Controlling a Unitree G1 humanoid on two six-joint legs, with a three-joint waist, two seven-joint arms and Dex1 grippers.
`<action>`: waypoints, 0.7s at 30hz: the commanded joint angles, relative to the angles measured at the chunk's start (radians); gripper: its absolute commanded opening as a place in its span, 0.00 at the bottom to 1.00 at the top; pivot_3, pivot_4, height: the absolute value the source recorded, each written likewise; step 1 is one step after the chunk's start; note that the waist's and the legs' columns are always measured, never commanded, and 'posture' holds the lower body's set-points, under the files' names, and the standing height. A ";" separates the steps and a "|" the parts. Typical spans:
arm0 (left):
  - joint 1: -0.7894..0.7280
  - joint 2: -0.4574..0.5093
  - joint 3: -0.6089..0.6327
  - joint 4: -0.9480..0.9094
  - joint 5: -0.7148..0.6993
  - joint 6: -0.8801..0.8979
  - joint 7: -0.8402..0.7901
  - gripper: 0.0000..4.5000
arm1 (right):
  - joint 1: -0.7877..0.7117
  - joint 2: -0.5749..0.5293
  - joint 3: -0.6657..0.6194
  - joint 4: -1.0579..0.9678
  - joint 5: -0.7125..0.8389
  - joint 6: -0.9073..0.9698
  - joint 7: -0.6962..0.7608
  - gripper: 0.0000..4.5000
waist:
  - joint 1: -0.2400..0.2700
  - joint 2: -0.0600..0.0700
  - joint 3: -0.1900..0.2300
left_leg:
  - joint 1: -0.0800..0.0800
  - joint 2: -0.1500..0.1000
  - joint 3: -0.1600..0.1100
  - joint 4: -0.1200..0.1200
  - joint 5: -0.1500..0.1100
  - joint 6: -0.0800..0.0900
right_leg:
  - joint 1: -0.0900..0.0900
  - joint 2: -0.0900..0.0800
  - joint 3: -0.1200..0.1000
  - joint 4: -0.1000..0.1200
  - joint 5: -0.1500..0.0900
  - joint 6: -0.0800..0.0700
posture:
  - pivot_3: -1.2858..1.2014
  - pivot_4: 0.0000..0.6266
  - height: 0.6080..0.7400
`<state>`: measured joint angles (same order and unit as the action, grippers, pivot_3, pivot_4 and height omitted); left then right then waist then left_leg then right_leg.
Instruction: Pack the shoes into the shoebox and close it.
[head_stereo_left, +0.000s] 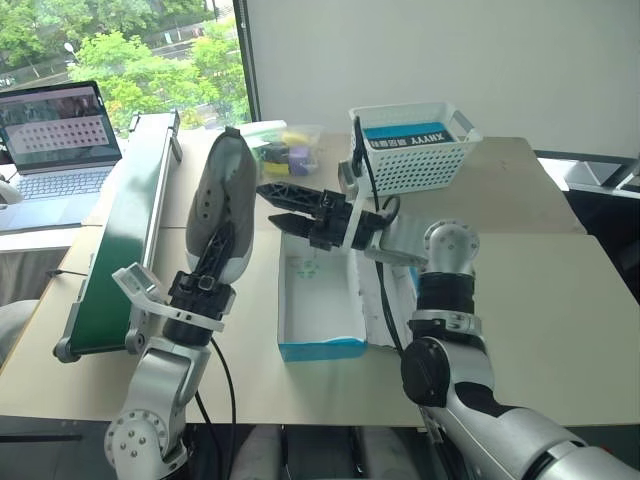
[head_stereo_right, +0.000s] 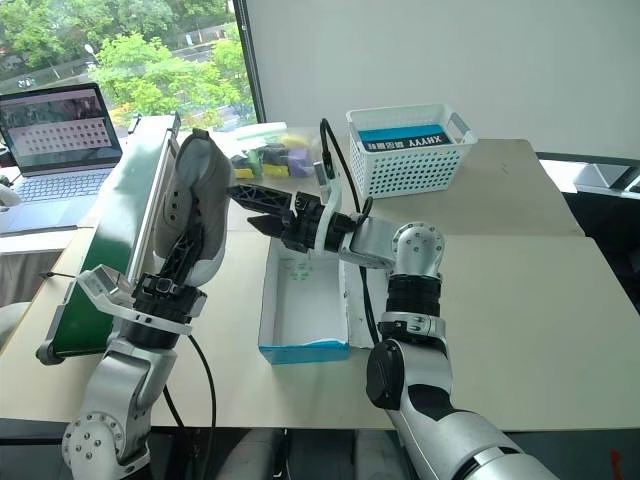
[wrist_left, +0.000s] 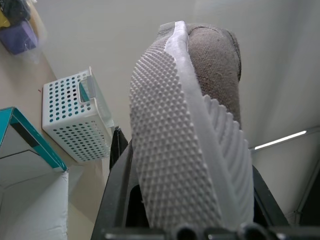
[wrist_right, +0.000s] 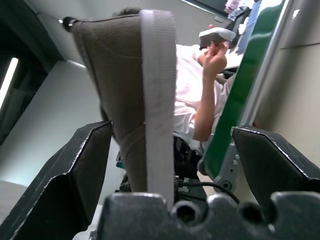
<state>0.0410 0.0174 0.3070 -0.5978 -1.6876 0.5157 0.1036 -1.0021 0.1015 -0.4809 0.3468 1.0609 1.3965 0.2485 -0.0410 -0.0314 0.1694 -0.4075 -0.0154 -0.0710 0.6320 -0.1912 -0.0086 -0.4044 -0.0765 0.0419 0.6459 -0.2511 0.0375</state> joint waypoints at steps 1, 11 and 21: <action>-0.021 0.031 -0.027 -0.020 -0.013 -0.023 -0.005 0.29 | 0.022 0.062 0.015 -0.070 0.088 0.008 0.015 1.00 | 0.000 0.000 0.000 | 0.000 0.000 0.000 0.000 0.000 0.000 | -0.001 0.000 0.000 0.000 0.000 0.000 | 0.52 0.24 0.98; -0.036 0.066 -0.081 -0.014 -0.020 -0.043 -0.032 0.29 | 0.088 0.049 0.168 -0.073 0.016 -0.058 -0.004 1.00 | -0.001 0.000 0.000 | 0.000 0.000 0.000 0.000 0.000 0.000 | 0.000 0.000 0.000 0.000 0.000 0.000 | 0.52 0.24 0.98; -0.009 0.079 -0.104 -0.016 -0.012 -0.060 -0.049 0.27 | 0.033 0.040 0.080 0.016 0.093 -0.150 -0.035 0.83 | -0.001 0.000 0.000 | 0.000 0.000 0.000 -0.001 0.000 0.000 | -0.001 0.000 0.000 -0.001 0.000 0.000 | 0.52 0.24 0.98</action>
<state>0.0382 0.0922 0.2062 -0.5739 -1.6894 0.4621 0.0901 -0.9358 0.0948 -0.3538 0.3668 1.1126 1.2882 0.2162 -0.0423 -0.0311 0.1695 -0.4078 -0.0154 -0.0710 0.6311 -0.1912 -0.0086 -0.4052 -0.0764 0.0420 0.6453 -0.2512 0.0377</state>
